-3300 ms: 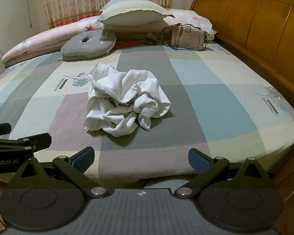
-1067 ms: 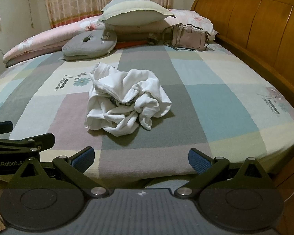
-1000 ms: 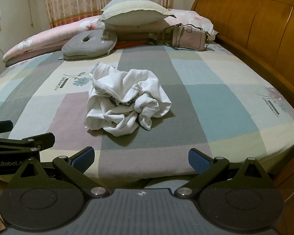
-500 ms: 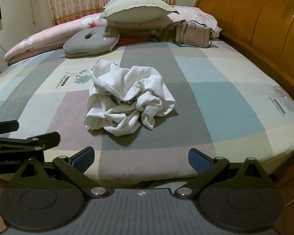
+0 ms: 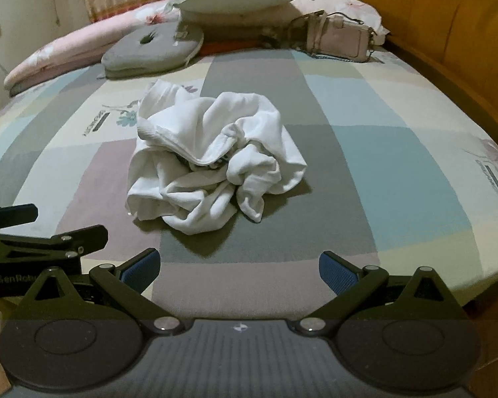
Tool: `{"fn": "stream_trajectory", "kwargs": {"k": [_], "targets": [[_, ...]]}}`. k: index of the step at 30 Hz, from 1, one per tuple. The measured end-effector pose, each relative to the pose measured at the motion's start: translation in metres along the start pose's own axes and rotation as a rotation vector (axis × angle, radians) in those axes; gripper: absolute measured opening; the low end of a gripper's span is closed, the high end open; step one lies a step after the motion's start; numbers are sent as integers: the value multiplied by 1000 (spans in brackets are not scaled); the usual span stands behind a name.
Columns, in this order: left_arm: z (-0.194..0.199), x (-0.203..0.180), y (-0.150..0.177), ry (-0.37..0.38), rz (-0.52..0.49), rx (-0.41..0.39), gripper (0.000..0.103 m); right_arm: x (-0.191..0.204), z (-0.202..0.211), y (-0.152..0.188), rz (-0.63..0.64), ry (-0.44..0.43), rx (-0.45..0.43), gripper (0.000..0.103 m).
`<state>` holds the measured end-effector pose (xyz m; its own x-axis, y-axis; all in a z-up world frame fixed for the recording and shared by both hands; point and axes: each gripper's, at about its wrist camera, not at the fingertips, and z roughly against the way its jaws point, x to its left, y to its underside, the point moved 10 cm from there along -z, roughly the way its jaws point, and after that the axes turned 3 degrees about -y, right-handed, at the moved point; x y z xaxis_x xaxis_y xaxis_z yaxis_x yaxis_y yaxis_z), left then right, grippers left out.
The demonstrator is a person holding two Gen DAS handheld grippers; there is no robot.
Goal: Fold clothes
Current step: 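Move both open grippers toward the crumpled white sweatshirt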
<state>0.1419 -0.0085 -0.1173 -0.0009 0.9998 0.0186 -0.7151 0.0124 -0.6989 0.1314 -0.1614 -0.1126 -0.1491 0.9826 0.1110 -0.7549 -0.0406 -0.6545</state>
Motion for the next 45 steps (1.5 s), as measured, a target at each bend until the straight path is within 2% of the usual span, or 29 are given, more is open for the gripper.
{"fn": "stream_trajectory", "kwargs": {"k": [5,11,19,24,27,30,32,35,39,42,45], "targets": [[-9,0,-9,-1,-3,-23,102,1,-12,-9,11,-35,2,103],[-27,0,-10,5,6,-2,102,0,-29,-14,27,-30,30,103],[-46,-1,-11,38,21,15,102,3,-44,-18,49,-73,53,103],[-56,-2,-12,12,-18,41,102,9,-51,-21,90,-73,72,103],[-56,-2,-16,8,-29,19,102,10,-54,-22,97,-82,71,103],[-54,-2,-20,32,-19,-10,102,10,-57,-21,89,-126,71,103],[-52,-3,-22,58,-14,-29,102,14,-59,-16,126,-165,86,103],[-54,-8,-21,70,-20,-8,102,25,-60,-5,219,-184,104,103],[-50,-11,-18,85,-9,2,102,30,-59,3,288,-140,114,103],[-45,-11,-18,84,-1,-1,102,22,-56,4,260,-133,114,103],[-41,-9,-18,50,-16,0,102,13,-49,0,237,-131,101,103]]}}
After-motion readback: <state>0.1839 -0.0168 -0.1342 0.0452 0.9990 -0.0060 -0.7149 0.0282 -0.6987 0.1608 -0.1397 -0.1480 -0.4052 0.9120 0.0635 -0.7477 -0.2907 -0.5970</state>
